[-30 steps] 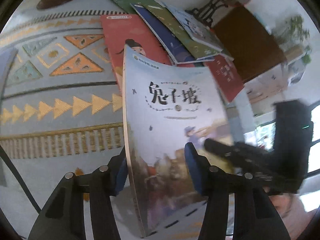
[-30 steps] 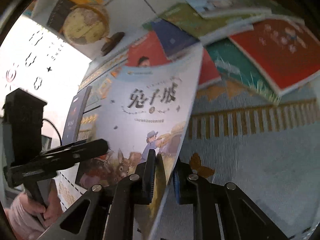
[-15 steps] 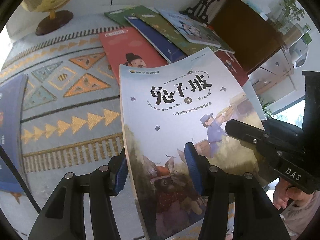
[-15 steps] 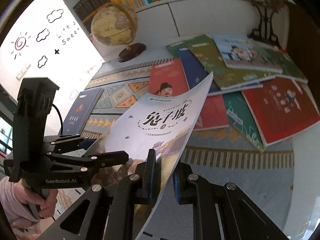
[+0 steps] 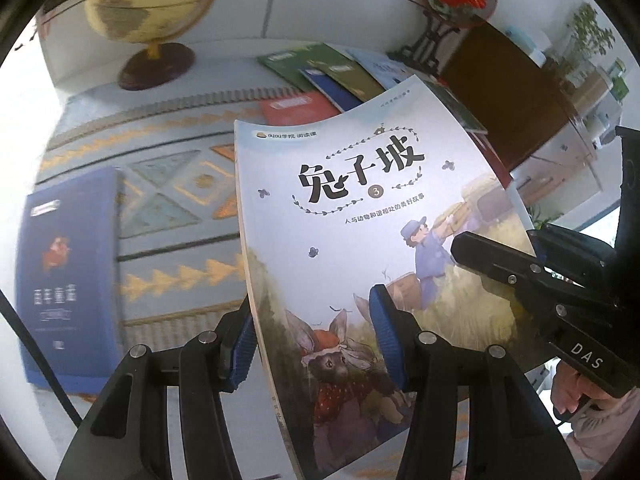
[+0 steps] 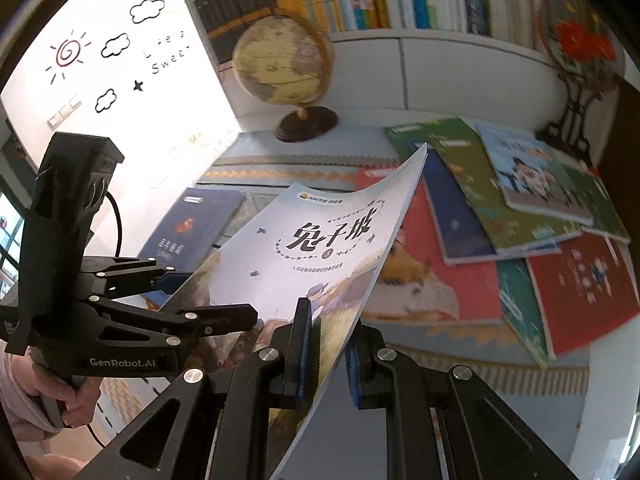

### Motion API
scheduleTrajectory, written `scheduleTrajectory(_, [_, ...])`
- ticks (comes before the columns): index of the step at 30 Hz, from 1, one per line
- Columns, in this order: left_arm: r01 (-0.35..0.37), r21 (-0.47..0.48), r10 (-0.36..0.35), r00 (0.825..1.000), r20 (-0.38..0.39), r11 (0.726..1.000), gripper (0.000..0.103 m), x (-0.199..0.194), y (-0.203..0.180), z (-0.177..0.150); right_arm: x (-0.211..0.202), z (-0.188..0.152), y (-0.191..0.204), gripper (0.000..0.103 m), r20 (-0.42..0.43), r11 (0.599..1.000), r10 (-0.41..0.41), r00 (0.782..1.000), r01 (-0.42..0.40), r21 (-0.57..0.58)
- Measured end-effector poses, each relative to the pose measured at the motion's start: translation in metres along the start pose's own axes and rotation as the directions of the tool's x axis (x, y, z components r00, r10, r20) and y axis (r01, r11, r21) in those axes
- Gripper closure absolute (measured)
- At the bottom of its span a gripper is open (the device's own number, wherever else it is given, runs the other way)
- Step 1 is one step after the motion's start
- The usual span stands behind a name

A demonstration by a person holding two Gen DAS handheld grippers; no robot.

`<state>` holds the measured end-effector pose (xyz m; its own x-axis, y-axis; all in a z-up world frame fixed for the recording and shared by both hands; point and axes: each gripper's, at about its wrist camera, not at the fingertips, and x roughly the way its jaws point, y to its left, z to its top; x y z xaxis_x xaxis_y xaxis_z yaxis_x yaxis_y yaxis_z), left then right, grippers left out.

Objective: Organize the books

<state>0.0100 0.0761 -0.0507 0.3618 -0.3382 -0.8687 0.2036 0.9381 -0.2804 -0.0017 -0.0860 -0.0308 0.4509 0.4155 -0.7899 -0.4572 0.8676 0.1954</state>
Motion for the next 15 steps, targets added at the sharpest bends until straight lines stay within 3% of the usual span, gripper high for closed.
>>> scheduleTrajectory(15, [-0.078,-0.128,0.082,0.996,0.032,0.989,0.054,-0.05,0.134,0.0,0.07,0.067,0.114,0.088,-0.029,0.989,0.111,0.993,-0.114,-0.091])
